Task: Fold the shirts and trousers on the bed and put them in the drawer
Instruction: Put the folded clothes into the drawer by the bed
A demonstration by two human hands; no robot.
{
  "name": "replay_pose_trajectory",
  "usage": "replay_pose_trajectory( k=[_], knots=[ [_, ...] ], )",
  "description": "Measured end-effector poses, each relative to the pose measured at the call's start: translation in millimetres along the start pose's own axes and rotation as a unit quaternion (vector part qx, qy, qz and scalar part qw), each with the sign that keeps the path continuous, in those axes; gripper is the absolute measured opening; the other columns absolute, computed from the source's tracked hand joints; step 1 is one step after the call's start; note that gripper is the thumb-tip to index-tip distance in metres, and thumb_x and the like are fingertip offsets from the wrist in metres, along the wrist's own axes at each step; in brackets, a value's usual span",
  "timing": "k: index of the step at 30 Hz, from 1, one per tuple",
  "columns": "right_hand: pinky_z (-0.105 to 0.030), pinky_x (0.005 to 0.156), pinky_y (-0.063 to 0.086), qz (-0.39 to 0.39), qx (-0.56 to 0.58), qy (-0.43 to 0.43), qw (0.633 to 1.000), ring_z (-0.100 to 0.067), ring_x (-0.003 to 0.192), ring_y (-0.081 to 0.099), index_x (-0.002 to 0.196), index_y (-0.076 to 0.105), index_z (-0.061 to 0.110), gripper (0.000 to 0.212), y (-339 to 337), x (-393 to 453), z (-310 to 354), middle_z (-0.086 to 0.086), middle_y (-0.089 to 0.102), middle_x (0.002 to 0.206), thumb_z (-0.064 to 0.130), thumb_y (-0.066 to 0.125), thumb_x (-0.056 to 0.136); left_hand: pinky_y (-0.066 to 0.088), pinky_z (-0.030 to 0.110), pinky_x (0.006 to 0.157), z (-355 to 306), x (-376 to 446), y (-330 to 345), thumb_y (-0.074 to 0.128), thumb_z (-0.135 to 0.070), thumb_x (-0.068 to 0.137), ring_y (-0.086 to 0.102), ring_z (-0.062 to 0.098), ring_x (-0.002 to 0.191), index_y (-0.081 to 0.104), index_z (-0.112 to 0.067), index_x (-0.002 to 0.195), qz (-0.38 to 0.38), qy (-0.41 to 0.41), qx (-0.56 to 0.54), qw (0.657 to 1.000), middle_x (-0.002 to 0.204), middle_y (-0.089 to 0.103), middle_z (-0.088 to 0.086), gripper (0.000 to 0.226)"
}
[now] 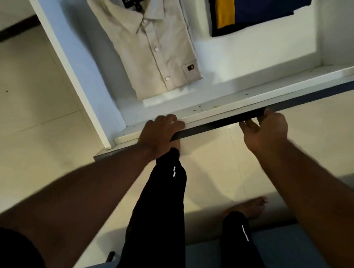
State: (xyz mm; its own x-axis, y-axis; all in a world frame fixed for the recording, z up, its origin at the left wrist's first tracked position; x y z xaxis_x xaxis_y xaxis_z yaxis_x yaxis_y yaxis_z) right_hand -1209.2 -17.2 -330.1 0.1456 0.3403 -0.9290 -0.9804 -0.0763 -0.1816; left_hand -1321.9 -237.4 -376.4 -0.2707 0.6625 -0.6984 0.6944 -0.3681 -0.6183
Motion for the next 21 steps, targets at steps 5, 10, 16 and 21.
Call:
replay_pose_trajectory(
  k=[5, 10, 16, 21],
  knots=[
    [-0.038, 0.092, 0.054, 0.038, 0.057, -0.01, 0.998, -0.025, 0.097, 0.063, 0.11, 0.059, 0.006, 0.021, 51, 4, 25, -0.004, 0.065, 0.098, 0.01, 0.041, 0.099, 0.031, 0.034, 0.055, 34, 21, -60, 0.068, -0.01, 0.072, 0.053, 0.034, 0.071, 0.046, -0.016, 0.102, -0.107, 0.066, 0.042, 0.991, 0.088, 0.051, 0.013, 0.037],
    [-0.039, 0.091, 0.055, 0.095, 0.074, -0.034, 0.992, -0.027, 0.099, 0.068, 0.104, 0.061, 0.007, 0.018, 118, -3, 46, -0.005, 0.066, 0.089, 0.013, 0.046, 0.1, 0.038, 0.038, 0.057, 76, 49, -113, 0.075, -0.009, 0.072, 0.055, 0.035, 0.076, 0.046, -0.018, 0.111, -0.202, 0.127, 0.152, 0.959, 0.095, 0.057, 0.013, 0.049],
    [-0.037, 0.1, 0.049, 0.171, 0.068, -0.096, 0.978, -0.023, 0.107, 0.063, 0.106, 0.062, 0.017, 0.022, 193, 7, 72, -0.003, 0.065, 0.104, 0.017, 0.04, 0.104, 0.038, 0.059, 0.103, 118, 85, -170, 0.037, 0.003, 0.094, 0.034, 0.037, 0.141, 0.027, -0.025, 0.153, -0.338, 0.218, 0.429, 0.809, 0.158, 0.028, 0.009, 0.066],
    [-0.019, 0.101, 0.033, 0.208, -0.275, -0.329, 0.879, -0.016, 0.129, 0.045, 0.15, 0.033, 0.013, 0.047, 253, 28, 99, 0.001, 0.05, 0.141, 0.009, 0.035, 0.103, 0.04, 0.058, 0.099, 132, 126, -119, 0.034, -0.012, 0.101, 0.044, 0.045, 0.132, 0.013, -0.037, 0.154, -0.444, 0.056, 0.424, 0.787, 0.15, 0.043, 0.012, 0.063]
  ],
)
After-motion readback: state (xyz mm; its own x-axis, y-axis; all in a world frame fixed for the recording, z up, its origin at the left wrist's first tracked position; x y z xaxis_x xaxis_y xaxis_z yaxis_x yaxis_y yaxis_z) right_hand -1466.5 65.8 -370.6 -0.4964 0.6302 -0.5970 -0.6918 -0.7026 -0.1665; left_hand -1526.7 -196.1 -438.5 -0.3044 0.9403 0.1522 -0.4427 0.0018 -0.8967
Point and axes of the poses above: each hand's wrist, its own x-axis towards the middle knuckle, its own y-axis out of the palm, z = x × y, the point moved 2 cm from there along x, towards the middle knuckle
